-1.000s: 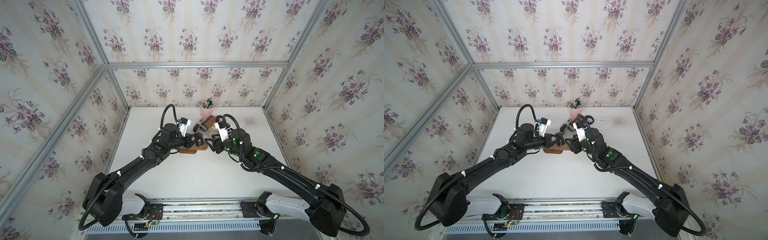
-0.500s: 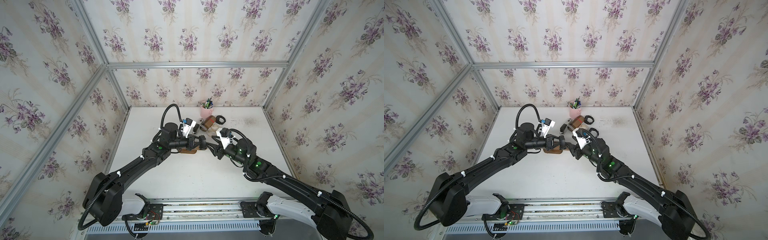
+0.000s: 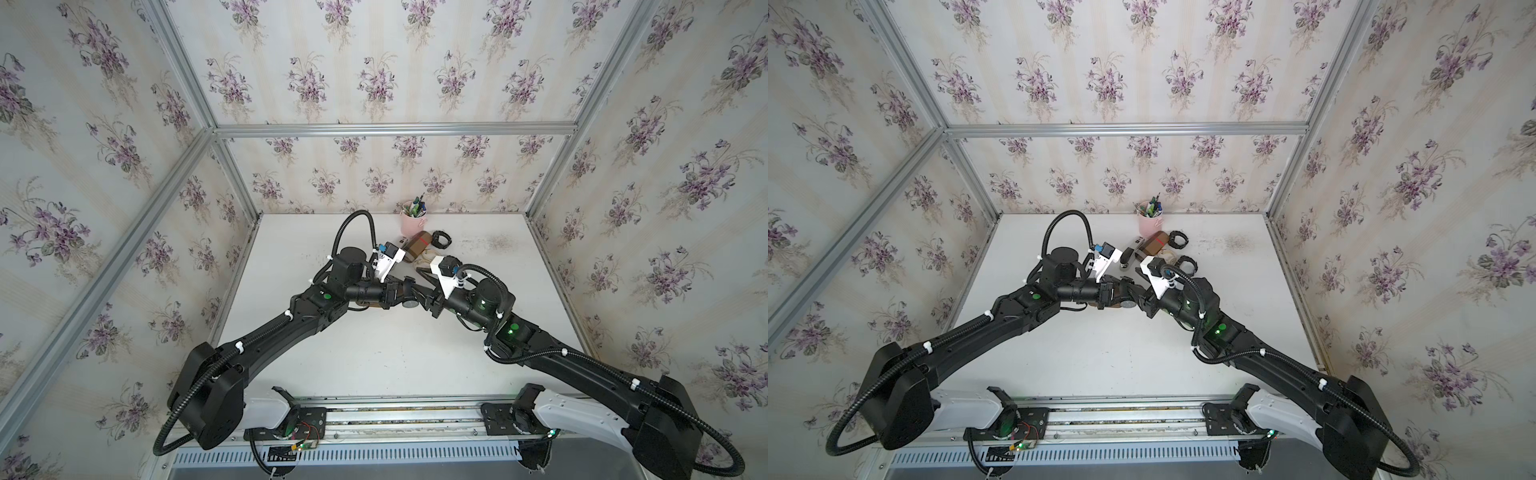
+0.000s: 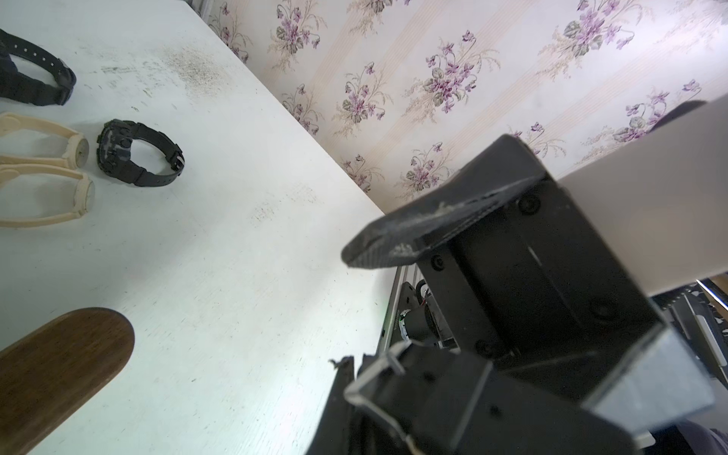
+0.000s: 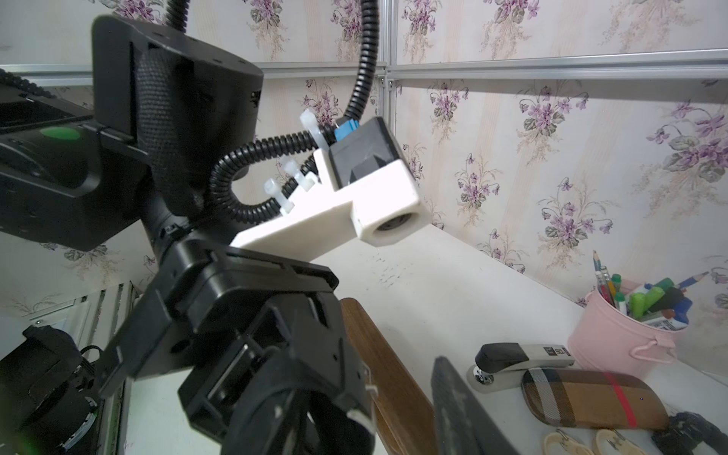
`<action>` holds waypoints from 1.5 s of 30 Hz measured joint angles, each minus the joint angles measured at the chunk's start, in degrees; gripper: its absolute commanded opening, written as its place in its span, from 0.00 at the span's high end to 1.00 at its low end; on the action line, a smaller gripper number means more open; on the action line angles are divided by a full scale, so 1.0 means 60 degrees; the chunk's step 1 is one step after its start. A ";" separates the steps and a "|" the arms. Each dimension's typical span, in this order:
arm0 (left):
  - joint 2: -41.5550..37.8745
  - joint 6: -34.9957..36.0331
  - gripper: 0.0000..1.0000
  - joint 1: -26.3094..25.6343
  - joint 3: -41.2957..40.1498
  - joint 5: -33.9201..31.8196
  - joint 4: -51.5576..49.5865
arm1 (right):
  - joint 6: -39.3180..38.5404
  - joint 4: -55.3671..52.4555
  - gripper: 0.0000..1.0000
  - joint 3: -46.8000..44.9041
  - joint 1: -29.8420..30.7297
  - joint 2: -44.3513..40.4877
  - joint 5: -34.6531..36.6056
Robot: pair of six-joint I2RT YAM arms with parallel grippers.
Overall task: Place watch on stand
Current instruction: Pick up the watch at the center of the board.
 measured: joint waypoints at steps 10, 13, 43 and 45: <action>-0.0022 0.0273 0.90 -0.0066 0.0007 -0.0095 -0.0444 | 0.0040 -0.0200 0.97 0.0321 -0.0004 0.0426 -0.0178; -0.0058 0.0324 0.85 -0.0069 0.0007 -0.0178 -0.0521 | 0.0127 -0.0404 1.00 0.0419 -0.0004 0.0441 -0.0109; -0.3442 0.1020 0.13 -0.0845 -0.2313 -0.6244 -0.0510 | 0.3650 -0.2222 1.00 0.1464 -0.0011 0.1013 0.2714; -0.3464 0.1027 0.10 -0.0845 -0.2350 -0.6280 -0.0382 | 0.3661 -0.2167 1.00 0.1341 -0.0011 0.1013 0.2630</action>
